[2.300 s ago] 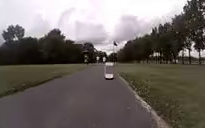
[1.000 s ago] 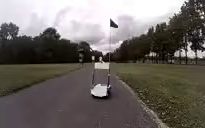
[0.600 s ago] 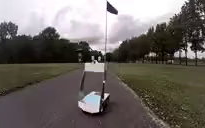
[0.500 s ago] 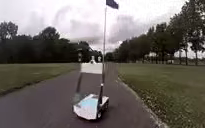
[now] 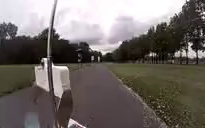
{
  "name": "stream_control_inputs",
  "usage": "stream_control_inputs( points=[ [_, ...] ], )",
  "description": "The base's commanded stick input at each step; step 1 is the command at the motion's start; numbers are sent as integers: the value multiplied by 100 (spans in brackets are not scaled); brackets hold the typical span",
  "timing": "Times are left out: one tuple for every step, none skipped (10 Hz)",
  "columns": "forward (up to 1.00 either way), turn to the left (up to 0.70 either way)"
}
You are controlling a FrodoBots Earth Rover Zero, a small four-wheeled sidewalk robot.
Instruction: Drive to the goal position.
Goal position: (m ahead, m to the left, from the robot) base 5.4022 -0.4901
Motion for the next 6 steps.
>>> stream_control_inputs(
  points=[
    [-45,0],
    [-45,0],
    [-45,0],
    [-45,0],
    [-45,0],
    [-45,0]
  ],
)
